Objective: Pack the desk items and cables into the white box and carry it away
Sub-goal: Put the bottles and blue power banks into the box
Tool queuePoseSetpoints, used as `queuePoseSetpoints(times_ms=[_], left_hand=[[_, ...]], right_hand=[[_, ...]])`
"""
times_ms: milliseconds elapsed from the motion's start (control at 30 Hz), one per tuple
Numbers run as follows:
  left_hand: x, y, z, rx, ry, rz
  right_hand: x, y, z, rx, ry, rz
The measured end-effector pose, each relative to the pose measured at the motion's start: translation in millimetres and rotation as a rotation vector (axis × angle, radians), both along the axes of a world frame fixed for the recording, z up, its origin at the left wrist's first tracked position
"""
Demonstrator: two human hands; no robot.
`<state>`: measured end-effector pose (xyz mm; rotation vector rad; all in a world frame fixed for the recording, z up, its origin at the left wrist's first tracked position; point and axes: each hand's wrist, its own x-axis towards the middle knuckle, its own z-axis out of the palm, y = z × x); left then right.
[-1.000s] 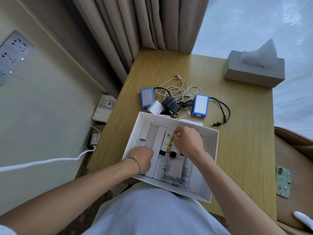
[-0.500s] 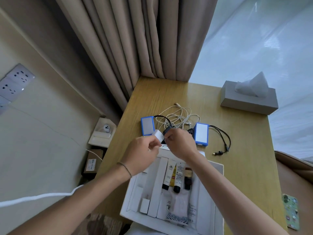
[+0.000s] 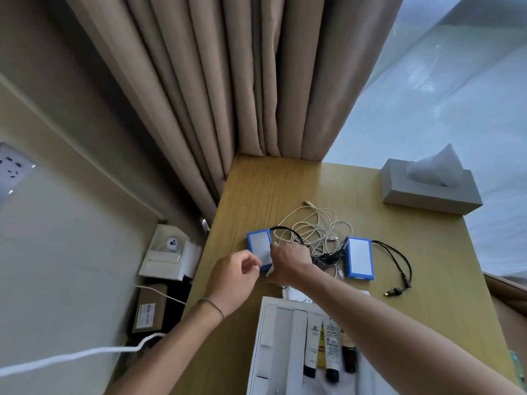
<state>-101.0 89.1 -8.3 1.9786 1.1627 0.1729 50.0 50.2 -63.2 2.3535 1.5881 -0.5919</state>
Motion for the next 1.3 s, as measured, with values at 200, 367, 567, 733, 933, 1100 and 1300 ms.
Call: queuePoseSetpoints(times_ms=[200,367,567,733,933,1100,1300], left_hand=[[-1.1,16.7,-9.1,-0.010,-0.039,0.029],[5.3,15.9,-8.5,0.054,-0.230,0.034],[26.0,15.2,-30.6,-0.011,-0.273,-0.024],[58.0,10.7,-56.2,-0.096,0.126,-0.458],[93.0,-9.9,-78.2,0.116,0.437,-0.736],[103.0,-14.9,-97.8,0.163,0.554,-0.829],[98.9,-8.8,-105.5,0.094,0.538,-0.803]], right_hand=[[-6.0,10.4,-5.6,-0.026,-0.087,0.074],[18.7,1.4,22.6,0.153,0.186,-0.181],[66.1,-44.1,59.5,0.464,0.632,-0.718],[71.9,-91.4,69.2,0.530,1.139,-1.219],[50.6,-119.3,67.5,0.657,1.152,-1.477],[34.5,-136.3,79.1,0.570,1.118,-1.460],[24.1,-157.2,90.7,0.579,1.359,-1.293]])
